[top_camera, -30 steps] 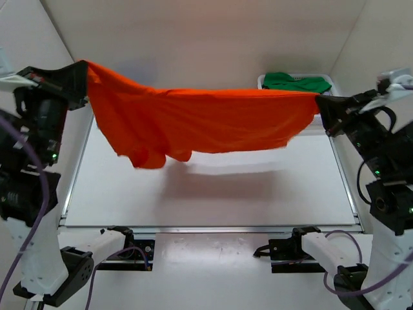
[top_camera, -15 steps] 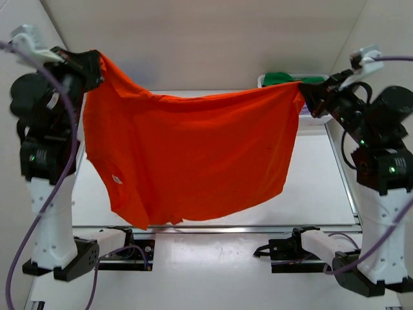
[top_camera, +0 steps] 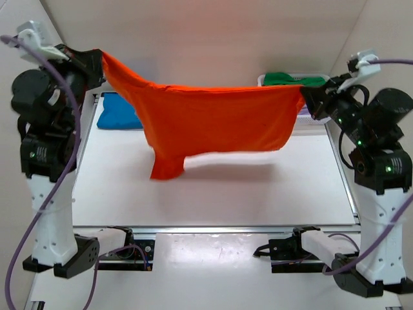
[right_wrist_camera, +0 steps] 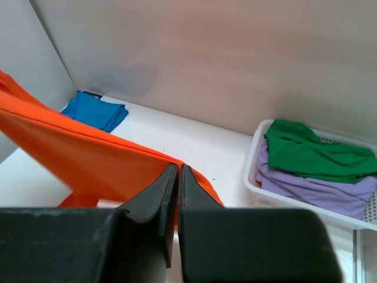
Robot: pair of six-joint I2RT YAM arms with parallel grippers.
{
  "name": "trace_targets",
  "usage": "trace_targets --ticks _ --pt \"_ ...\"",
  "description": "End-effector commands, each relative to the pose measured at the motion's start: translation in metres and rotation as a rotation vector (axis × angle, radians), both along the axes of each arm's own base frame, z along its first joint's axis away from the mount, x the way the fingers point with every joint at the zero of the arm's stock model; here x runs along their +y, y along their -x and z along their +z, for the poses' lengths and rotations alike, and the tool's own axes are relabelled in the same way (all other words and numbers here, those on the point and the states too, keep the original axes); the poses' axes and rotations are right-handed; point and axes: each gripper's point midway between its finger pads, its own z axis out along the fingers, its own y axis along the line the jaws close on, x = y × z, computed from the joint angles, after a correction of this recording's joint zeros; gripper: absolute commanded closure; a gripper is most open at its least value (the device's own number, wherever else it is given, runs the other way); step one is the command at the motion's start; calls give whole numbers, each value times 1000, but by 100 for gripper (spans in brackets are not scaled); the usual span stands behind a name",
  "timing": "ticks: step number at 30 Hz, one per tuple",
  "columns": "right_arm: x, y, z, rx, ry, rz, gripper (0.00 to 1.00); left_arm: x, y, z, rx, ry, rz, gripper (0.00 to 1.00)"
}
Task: Fold and stack the t-shirts
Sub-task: Flatten out the tshirt
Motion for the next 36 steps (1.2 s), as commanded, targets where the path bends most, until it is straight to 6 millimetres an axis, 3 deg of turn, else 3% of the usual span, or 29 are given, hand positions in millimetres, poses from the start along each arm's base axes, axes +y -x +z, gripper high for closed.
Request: trace_targets --ticks 1,7,12,13,16,20,24,26,27,28,29,31,33,34,35,36 --pt "-4 20 15 -76 -14 -9 100 4 48 38 -127 10 -14 100" --pt "-7 36 2 -72 -15 -12 100 2 71 30 -102 29 -45 100" --pt "-6 51 6 -88 -24 -5 100 6 98 44 -145 50 -48 100" --pt "-8 55 10 -102 -29 -9 100 3 97 40 -126 42 -62 100" --pt "-5 58 19 -116 -36 2 100 -1 101 52 -143 51 -90 100" --pt "-5 46 21 -107 -18 -6 100 -1 86 48 -139 53 -71 100" --pt "0 12 6 -54 2 -1 100 -13 42 26 -72 32 -86 100" --pt "3 -17 -8 -14 9 2 100 -13 13 11 -36 25 -92 100" --pt "10 -41 -23 11 14 24 100 -17 -28 -18 29 21 -94 100" --pt "11 -49 -33 40 17 24 100 -16 -28 -19 30 21 -89 100" --pt "14 -57 -35 37 18 30 100 -17 -47 -38 65 15 -85 100" --pt "19 -95 -78 123 28 35 100 -16 -79 -70 108 20 -85 100" --pt "24 -121 -100 144 20 50 100 -15 -118 -118 169 22 -75 100" --pt "24 -138 -124 194 21 49 100 -13 -139 -150 227 14 -69 100" --pt "28 -157 -144 223 31 54 100 -17 -148 -157 228 13 -78 100" --pt "29 -166 -149 226 36 54 100 -18 -170 -185 268 10 -73 100"
